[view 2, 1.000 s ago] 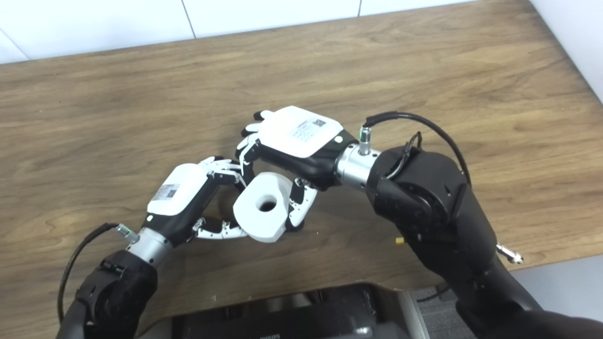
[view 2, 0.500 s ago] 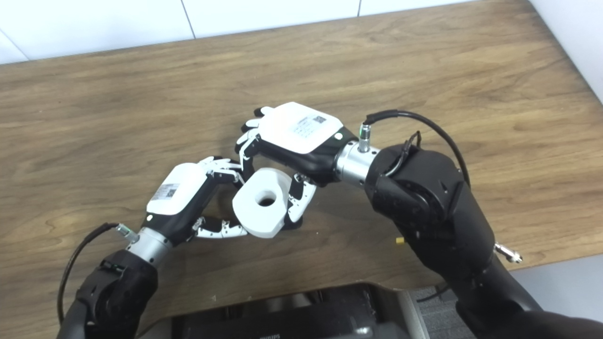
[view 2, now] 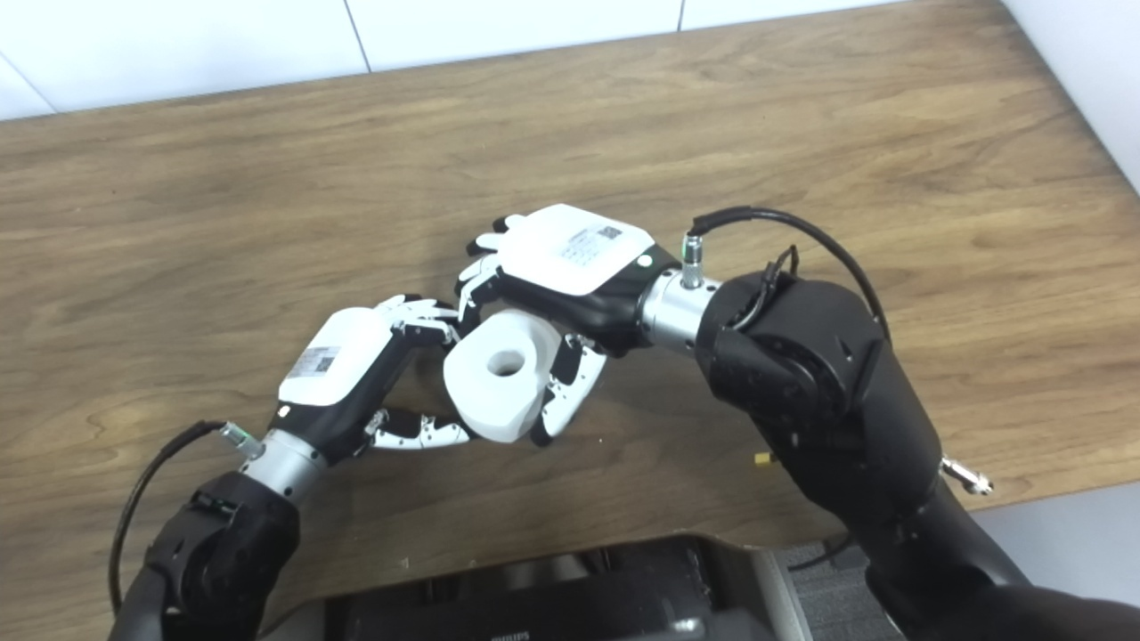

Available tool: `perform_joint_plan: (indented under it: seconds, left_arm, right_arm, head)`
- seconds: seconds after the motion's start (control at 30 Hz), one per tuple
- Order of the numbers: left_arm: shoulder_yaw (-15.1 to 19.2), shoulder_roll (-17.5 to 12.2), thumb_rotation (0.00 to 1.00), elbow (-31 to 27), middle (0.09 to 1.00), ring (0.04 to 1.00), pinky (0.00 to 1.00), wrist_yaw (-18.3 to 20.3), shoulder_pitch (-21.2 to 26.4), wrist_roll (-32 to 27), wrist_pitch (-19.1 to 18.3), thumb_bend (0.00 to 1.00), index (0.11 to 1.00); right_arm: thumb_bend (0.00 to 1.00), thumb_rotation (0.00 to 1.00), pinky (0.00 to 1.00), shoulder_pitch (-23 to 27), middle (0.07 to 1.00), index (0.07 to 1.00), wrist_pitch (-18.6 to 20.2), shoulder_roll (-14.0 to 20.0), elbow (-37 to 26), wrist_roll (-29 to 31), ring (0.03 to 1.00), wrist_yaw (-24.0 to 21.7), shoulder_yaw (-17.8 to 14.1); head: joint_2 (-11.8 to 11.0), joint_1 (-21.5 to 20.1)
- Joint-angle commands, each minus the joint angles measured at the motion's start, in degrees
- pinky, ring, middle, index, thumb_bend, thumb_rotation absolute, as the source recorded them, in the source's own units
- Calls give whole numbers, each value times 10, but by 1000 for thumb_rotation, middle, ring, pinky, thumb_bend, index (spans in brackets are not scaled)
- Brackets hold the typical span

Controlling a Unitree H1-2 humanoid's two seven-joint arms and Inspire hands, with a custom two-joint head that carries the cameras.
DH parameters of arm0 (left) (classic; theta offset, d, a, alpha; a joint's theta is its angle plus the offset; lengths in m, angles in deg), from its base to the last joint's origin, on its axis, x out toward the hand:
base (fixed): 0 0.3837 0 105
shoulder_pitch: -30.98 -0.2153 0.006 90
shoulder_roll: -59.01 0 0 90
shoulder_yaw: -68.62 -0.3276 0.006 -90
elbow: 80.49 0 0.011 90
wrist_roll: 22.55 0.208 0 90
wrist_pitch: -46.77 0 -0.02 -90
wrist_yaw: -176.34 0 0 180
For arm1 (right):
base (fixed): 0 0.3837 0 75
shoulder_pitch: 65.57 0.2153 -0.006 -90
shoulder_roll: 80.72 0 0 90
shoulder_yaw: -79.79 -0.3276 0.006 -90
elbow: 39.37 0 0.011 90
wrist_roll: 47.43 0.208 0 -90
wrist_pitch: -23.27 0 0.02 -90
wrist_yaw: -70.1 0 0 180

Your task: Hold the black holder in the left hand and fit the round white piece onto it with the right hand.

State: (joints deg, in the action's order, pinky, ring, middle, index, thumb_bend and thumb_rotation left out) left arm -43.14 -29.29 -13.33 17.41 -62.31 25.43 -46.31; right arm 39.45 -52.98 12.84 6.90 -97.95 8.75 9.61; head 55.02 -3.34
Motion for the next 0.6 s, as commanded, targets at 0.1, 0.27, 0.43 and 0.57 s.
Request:
perform_joint_plan:
  seconds: [0.1, 0.27, 0.43, 0.57]
  left_arm:
    - [1, -1, 48, 4, 780, 853, 923, 7, 1, 11, -13, 521, 487]
    - [1, -1, 49, 6, 780, 853, 919, 8, 2, 14, -14, 521, 487]
    - [2, 0, 48, 9, 778, 855, 921, 2, 1, 9, -10, 521, 487]
    - [0, 1, 48, 12, 776, 852, 917, -1, 2, 11, -7, 521, 487]
  right_arm:
    - [1000, 379, 1000, 21, 945, 838, -3, 3, -19, -5, 996, -7, -10]
    - [1000, 404, 1000, 21, 997, 960, -3, 5, -19, -5, 1000, -13, -13]
    - [1000, 397, 1000, 24, 1000, 999, 4, 5, -22, -14, 1000, -27, -16]
    - [1000, 400, 1000, 25, 1000, 1000, 9, 7, -26, -11, 1000, -36, -24]
  head:
    - [0, 1]
    - [1, 1]
    - [1, 6]
    - [0, 9]
